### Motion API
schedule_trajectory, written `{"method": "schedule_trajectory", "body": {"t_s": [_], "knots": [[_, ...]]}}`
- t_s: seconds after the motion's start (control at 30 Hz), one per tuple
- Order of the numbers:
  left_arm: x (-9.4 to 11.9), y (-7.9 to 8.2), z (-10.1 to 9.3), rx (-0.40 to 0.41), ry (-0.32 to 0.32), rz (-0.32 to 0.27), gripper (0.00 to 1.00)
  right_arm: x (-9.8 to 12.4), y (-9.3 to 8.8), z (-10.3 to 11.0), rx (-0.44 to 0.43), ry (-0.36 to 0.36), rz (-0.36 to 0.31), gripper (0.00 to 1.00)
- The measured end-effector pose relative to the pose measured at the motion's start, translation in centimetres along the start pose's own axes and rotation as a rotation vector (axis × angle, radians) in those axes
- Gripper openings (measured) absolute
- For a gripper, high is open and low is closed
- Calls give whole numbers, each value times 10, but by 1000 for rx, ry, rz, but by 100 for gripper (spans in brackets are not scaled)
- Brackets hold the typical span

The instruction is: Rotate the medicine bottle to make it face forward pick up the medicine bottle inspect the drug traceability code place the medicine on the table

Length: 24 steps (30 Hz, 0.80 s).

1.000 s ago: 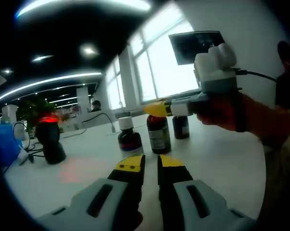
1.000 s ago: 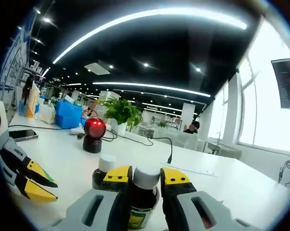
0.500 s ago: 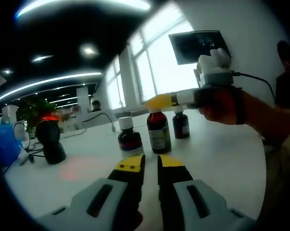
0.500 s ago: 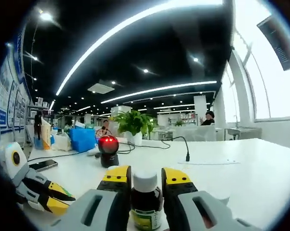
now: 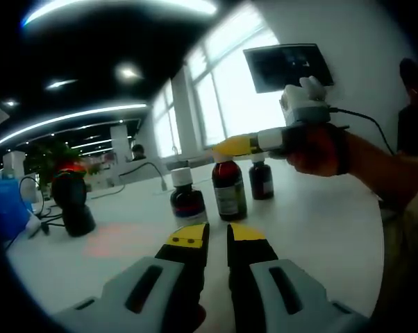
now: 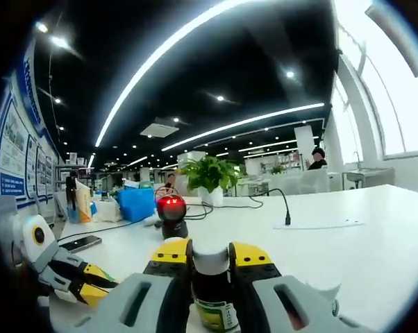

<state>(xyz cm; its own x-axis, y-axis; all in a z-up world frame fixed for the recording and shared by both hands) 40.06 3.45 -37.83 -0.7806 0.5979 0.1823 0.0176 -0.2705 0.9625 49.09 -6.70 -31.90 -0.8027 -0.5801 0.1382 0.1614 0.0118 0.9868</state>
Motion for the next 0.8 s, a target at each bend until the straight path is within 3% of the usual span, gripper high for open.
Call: {"method": "schedule_trajectory", "body": {"t_s": [0.27, 0.8], "knots": [[0, 0, 0, 1, -1, 0, 4, 0, 1, 3, 45, -19, -2, 16], [-1, 0, 2, -1, 0, 0, 4, 4, -1, 7, 132, -178, -10, 16]]}}
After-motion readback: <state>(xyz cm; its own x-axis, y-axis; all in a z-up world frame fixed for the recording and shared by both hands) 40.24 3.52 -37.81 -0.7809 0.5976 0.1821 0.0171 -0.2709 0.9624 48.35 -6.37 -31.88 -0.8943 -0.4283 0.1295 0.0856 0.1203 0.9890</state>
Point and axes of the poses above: the point that each gripper's makers call its tool centre point, and the gripper's own axes: x roughly backward along the fingers, z roughly to its left, y roughly out of its top, the point moved 1 cm from there along x, roughly backward along the fingers, and after that the axes turned 10 degrees about z, right-handed, at the moved point
